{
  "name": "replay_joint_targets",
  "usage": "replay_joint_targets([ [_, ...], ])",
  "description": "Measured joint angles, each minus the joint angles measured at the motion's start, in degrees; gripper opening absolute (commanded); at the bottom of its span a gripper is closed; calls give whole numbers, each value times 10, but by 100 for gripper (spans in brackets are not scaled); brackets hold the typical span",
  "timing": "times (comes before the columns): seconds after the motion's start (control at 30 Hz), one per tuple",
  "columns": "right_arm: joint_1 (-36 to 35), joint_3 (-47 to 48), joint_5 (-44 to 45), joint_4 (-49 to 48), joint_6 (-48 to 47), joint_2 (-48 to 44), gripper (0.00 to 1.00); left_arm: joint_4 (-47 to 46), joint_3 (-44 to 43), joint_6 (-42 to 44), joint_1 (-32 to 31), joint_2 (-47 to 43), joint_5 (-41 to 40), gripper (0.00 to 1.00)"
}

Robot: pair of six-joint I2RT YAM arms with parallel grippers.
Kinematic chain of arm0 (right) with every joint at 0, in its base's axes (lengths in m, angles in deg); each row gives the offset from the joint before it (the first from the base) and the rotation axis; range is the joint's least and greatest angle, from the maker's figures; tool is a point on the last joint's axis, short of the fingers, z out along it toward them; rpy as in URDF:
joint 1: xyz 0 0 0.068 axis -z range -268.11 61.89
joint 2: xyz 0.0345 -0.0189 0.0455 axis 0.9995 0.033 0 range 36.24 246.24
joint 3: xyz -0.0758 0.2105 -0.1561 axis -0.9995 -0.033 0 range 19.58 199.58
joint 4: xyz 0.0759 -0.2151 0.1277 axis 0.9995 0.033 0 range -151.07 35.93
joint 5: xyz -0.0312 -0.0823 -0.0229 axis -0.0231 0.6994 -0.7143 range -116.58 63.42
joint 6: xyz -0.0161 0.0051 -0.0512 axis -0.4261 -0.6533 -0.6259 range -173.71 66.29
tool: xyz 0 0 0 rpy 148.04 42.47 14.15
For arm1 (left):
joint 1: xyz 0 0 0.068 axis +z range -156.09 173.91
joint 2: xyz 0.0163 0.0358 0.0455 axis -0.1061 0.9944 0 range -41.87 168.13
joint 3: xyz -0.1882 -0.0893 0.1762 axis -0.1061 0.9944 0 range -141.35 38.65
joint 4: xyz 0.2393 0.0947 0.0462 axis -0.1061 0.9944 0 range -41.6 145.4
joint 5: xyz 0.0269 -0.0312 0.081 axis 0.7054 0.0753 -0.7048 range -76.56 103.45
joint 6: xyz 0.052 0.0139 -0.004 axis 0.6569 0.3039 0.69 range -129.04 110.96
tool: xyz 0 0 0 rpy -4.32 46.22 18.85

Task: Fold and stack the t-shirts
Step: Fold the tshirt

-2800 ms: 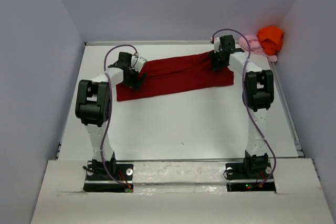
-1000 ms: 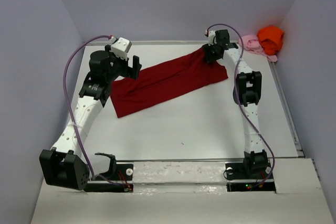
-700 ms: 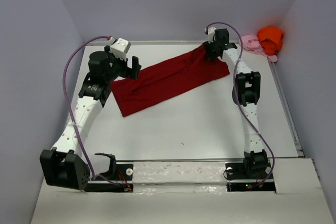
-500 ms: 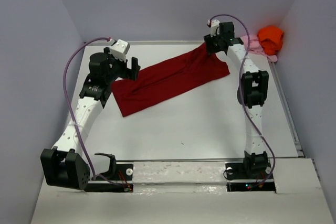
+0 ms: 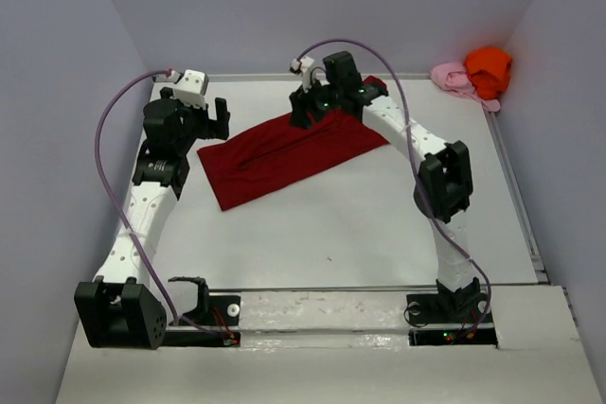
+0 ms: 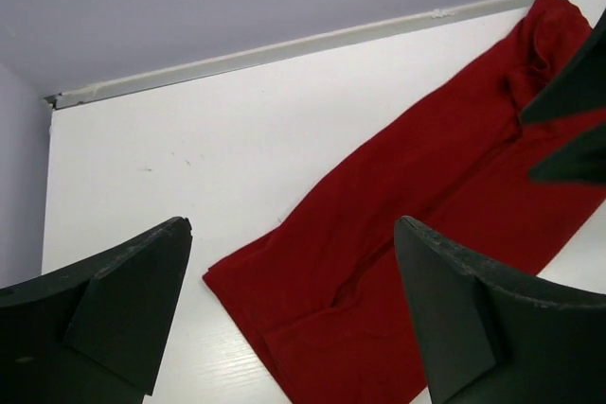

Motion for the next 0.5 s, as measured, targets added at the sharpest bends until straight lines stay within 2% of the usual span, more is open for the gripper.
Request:
replay_joint_targets([
  [0.2,-68,45,-49,45,-9,120,62,-10,14,-7,26,-31,-10,99],
  [0.3,-86,114,-49,82,-19,184,62,-15,14,-9,31,-37,-10,99],
  [0.5,-127,239,-34,129,-38,246,63,-15,15,-9,31,-37,-8,99],
])
